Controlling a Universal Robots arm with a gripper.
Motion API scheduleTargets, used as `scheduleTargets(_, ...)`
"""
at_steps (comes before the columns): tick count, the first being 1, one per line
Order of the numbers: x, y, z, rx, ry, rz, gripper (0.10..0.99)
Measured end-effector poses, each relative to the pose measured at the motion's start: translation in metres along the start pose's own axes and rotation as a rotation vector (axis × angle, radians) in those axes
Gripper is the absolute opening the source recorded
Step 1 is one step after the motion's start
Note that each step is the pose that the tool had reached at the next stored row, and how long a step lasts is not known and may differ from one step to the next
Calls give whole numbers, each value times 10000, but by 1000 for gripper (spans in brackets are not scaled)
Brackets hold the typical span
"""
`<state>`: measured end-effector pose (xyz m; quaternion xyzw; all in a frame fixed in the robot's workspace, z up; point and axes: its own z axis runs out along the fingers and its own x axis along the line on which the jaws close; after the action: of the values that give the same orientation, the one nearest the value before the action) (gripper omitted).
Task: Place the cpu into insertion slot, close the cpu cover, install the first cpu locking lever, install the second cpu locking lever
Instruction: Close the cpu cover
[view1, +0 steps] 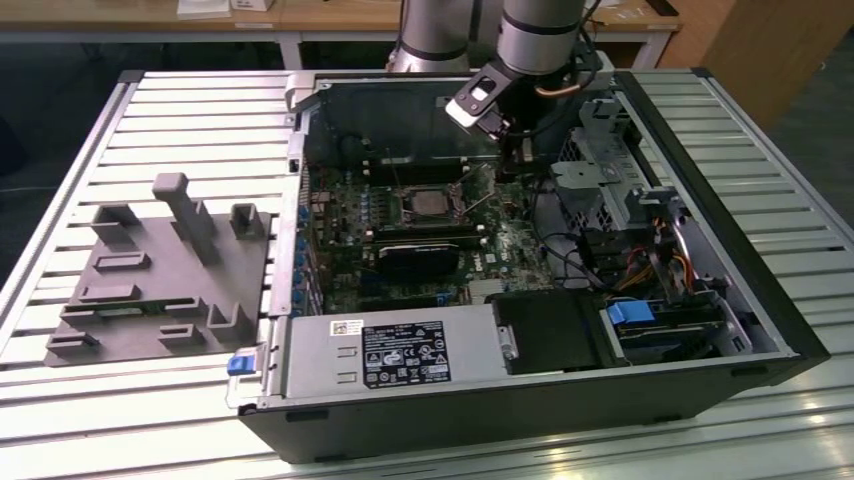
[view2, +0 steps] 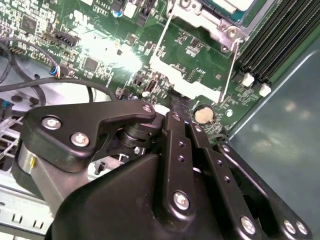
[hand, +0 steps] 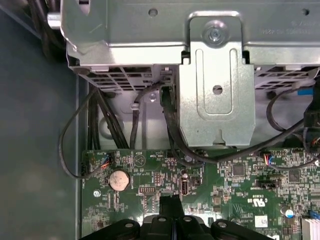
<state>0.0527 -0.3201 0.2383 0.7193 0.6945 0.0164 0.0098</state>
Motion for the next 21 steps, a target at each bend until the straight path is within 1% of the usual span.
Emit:
scheduleTargets(2, 0, 3, 1, 187, -9, 3, 102)
scheduleTargets(5, 0, 7, 2, 421, -17, 4, 102)
scheduleTargets(7, 0, 10, 3, 612, -23, 7, 102)
scheduleTargets(8, 0, 10, 3, 655, -25, 7, 102)
scheduleTargets(16, 0, 4, 3, 673, -25, 7, 102)
scheduleTargets(18, 0, -23, 3, 667, -24, 7, 102)
scheduleTargets(21, -3, -88, 0, 648, -24, 10, 102)
